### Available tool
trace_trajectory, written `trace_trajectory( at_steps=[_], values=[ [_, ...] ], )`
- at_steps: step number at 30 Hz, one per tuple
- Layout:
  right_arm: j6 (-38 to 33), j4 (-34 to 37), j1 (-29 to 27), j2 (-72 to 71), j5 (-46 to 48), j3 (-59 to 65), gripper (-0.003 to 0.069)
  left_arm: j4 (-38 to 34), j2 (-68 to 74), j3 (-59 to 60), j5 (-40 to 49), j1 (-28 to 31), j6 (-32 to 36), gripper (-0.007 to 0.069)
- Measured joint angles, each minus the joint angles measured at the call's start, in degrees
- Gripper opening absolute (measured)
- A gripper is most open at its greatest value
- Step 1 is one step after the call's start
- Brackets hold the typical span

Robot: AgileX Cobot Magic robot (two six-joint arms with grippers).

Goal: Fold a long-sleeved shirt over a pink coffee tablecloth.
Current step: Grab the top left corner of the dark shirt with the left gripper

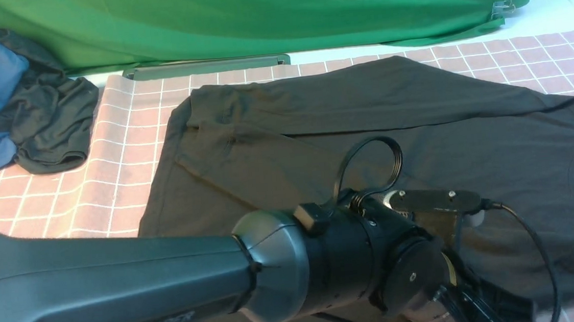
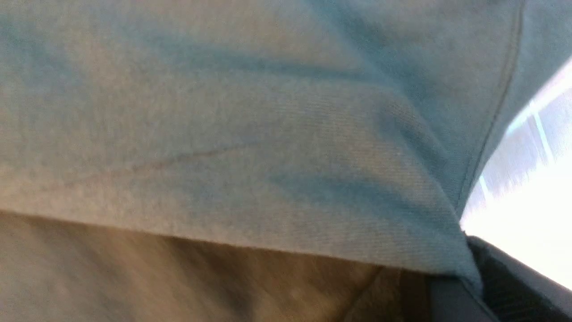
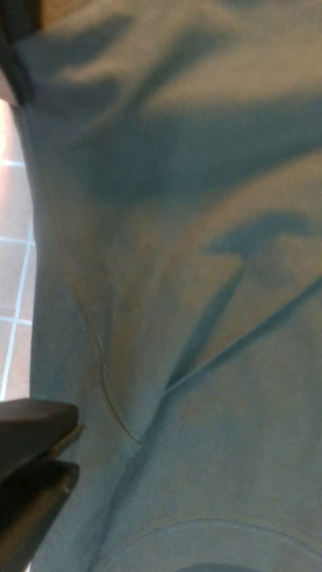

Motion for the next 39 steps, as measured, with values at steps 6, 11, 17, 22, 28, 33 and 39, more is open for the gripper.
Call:
trace_trajectory(
  at_steps=[6, 11, 17, 22, 28, 33, 39],
  values=[
    [-2.1, -0.1, -1.2, 5.8, 0.0, -0.2, 0.0379, -1.5, 0.1, 0.0, 0.7, -3.2, 0.9, 0.0031],
    [-2.7, -0.1, -1.3, 11.0, -0.8, -0.2, 0.0484, -1.7, 0.1, 0.0, 0.9, -3.8, 0.8, 0.0031],
    [-3.6, -0.4, -1.3, 15.7, -3.6, -0.2, 0.0501, -1.7, 0.1, 0.0, 1.3, -3.8, 0.8, 0.0031],
    [-7.0, -0.4, -1.3, 18.1, -3.0, -0.2, 0.0461, -1.8, 0.1, 0.0, 1.2, -3.8, 0.8, 0.0031],
    [-8.6, -0.5, -1.3, 19.4, 0.3, -0.2, 0.0140, -4.0, 0.1, 0.0, 0.9, -3.8, 0.8, 0.0031],
    [-4.5, -4.5, -1.3, 18.0, 6.5, -0.2, 0.0070, -9.0, 0.1, 0.0, 1.5, -3.9, 0.8, 0.0031],
    [0.4, -8.9, -1.3, 12.7, 10.3, 1.8, 0.0070, -11.5, 0.1, 0.0, 2.0, -7.0, 0.7, 0.0031]
  ],
)
